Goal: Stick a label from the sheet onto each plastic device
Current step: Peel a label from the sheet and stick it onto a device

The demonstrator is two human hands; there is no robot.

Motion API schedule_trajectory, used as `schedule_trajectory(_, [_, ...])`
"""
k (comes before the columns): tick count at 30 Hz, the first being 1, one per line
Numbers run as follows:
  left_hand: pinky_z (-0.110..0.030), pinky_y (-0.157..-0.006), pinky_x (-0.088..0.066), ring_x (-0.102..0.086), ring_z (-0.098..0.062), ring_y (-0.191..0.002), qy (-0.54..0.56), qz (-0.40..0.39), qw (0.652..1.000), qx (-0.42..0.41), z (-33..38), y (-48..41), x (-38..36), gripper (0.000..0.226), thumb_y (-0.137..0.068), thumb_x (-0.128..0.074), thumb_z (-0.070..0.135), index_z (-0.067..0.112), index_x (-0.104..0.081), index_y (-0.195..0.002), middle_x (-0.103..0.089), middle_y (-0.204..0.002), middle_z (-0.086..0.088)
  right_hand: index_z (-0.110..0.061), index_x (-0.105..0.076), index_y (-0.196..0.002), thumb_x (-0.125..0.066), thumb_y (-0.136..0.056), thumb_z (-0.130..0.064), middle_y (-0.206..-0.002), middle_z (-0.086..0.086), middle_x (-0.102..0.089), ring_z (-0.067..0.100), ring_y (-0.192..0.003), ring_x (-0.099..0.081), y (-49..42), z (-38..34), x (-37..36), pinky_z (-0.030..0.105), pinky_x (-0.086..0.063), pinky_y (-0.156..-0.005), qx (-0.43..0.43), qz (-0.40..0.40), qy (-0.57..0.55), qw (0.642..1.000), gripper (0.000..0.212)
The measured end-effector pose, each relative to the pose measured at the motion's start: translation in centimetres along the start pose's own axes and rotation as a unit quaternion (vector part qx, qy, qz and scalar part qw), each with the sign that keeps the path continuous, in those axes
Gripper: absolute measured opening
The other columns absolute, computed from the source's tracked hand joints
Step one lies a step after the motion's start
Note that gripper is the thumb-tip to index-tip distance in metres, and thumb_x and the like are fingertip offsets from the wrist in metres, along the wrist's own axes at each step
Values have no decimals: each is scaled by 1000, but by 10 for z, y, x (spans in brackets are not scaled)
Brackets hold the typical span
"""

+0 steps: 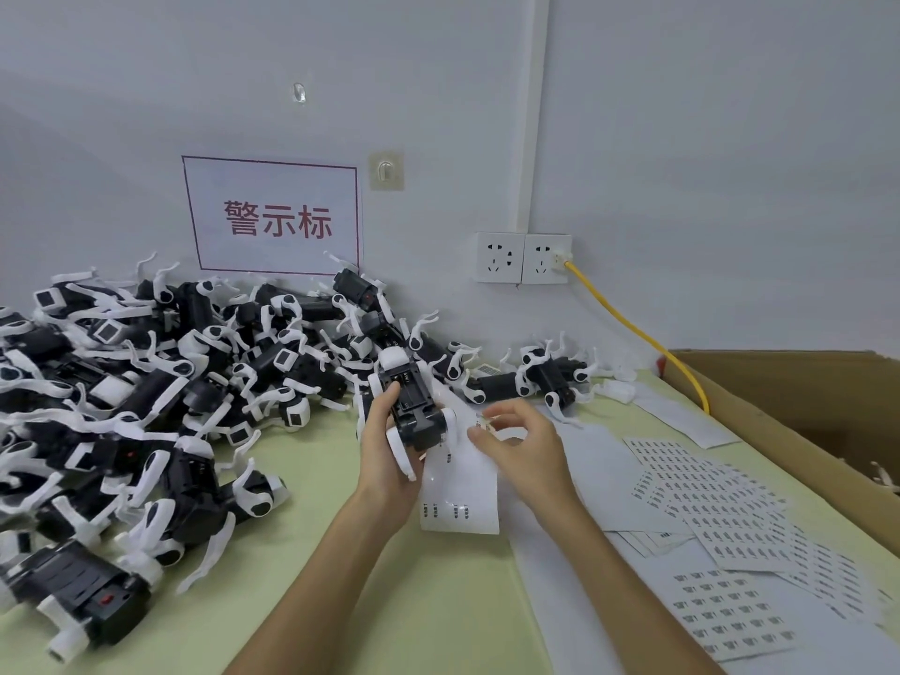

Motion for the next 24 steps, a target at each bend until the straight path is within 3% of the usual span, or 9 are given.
schedule_trajectory(1, [-30, -77, -50, -64, -22, -78, -2, -9, 1000, -1, 1, 0, -1, 42, -84, -62, 45, 12, -71, -109, -67, -89, -10, -24, -69, -93, -81, -81, -20, -94, -10, -69, -3, -75, -63, 0, 0, 1, 15, -48, -69, -3, 1, -4, 1000, 18])
schedule_trajectory(5, [-24, -67, -56, -67, -17, -69, -28, -92, 995, 27, -2, 6, -11, 33, -84, -65, 48, 18, -79, -81, -70, -75, -7, -22, -73, -90, -82, -79, -10, -92, -14, -71, -1, -77, -64, 0, -1, 10, 10, -48, -69, 10, 40, -15, 999, 19])
schedule_trajectory(10, [-33, -76, -53, -67, -22, -78, -31, -119, 990, 76, -9, 7, -12, 48, -67, -86, 53, 15, -79, -94, -69, -88, -8, -17, -77, -94, -81, -81, -11, -93, -17, -71, 8, -81, -68, -3, -2, 13, 12, -49, -72, 16, 54, 7, 998, 15])
schedule_trajectory(16, [-27, -60, -54, -63, -22, -60, 72, -127, 987, 70, -1, 7, -14, 39, -91, -57, 49, 18, -76, -108, -69, -80, -7, -24, -77, -98, -82, -80, -18, -96, -20, -72, 9, -81, -70, -1, -3, 7, 23, -54, -76, 8, 24, 0, 1000, 20])
schedule_trajectory(20, [-28, -66, -43, -53, -22, -62, 74, -122, 987, 76, 4, 9, -16, 43, -79, -66, 52, 16, -67, -104, -64, -75, -5, -23, -77, -99, -84, -77, -15, -95, -18, -73, 5, -79, -69, -2, -3, 11, 22, -53, -77, 5, 42, -8, 999, 24])
schedule_trajectory(24, [-29, -61, -57, -68, -20, -65, 87, -102, 986, 103, -3, 7, -9, 39, -86, -61, 45, 9, -70, -97, -69, -79, -8, -27, -77, -94, -86, -75, -15, -88, -23, -71, 1, -76, -67, -2, -4, 14, 14, -50, -73, 17, 58, -7, 998, 24])
Point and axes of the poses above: each hand's wrist, its own y-axis away from the middle knuckle, its own x-axis out of the back of the hand, z = x × y, the point moved 7 cm from there along -y, towards the middle knuckle
